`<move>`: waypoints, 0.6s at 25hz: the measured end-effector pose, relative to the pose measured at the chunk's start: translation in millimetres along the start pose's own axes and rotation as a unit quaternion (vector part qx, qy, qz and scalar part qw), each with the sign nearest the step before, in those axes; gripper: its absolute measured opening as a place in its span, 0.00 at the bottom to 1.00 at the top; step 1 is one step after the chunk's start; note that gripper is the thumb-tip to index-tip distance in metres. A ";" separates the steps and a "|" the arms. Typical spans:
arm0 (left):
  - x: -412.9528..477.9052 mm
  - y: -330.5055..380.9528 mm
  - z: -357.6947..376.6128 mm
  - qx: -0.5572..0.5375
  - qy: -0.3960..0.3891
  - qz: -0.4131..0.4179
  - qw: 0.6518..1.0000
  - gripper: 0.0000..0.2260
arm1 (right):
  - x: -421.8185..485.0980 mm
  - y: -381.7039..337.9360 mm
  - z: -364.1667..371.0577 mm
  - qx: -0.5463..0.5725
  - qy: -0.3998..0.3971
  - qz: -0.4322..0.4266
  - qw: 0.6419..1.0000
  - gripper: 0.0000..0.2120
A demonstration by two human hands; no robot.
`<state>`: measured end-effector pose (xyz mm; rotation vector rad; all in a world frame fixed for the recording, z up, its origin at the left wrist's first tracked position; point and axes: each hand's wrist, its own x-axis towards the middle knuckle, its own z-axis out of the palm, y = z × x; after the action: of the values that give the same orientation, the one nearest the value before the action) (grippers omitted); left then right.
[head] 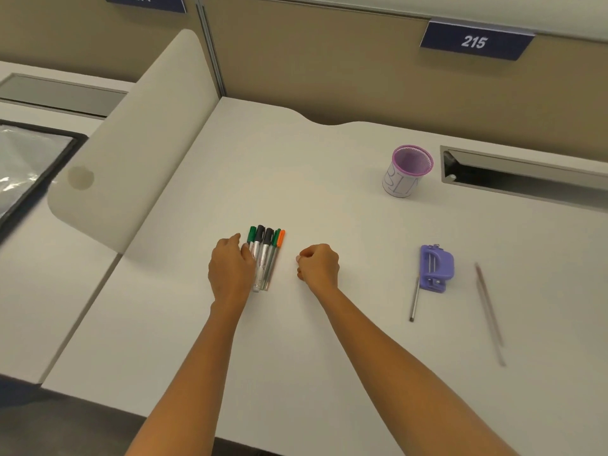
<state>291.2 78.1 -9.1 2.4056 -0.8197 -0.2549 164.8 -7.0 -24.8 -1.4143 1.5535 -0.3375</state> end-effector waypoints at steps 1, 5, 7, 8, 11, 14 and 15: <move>-4.1 5.9 1.2 -0.008 0.014 0.016 1.000 0.15 | -0.4 5.7 -11.1 0.013 0.011 0.006 1.000 0.08; -39.3 56.2 24.8 -0.083 0.002 0.120 0.989 0.12 | -4.4 28.3 -63.6 0.037 0.065 0.011 0.997 0.07; -61.3 83.9 42.5 -0.123 -0.048 0.132 0.982 0.11 | -4.8 37.5 -93.2 0.036 0.099 -0.005 0.994 0.08; -72.1 96.5 52.2 -0.130 -0.076 0.127 0.980 0.11 | -5.2 43.3 -110.3 0.033 0.119 -0.013 0.992 0.08; -103.1 125.6 81.3 -0.092 -0.174 0.117 0.973 0.11 | -4.6 67.2 -166.5 0.018 0.189 -0.027 0.982 0.08; -137.5 151.9 106.1 -0.039 -0.254 0.116 0.959 0.16 | -4.5 104.2 -227.4 -0.041 0.238 -0.009 0.970 0.09; -147.0 159.5 112.8 -0.025 -0.266 0.112 0.957 0.17 | -4.9 116.5 -244.8 -0.079 0.237 0.010 0.968 0.11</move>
<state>55.7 12.7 -9.1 2.1913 -1.2931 -0.8444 -97.8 -64.1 11.1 -1.5111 2.0153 -0.5830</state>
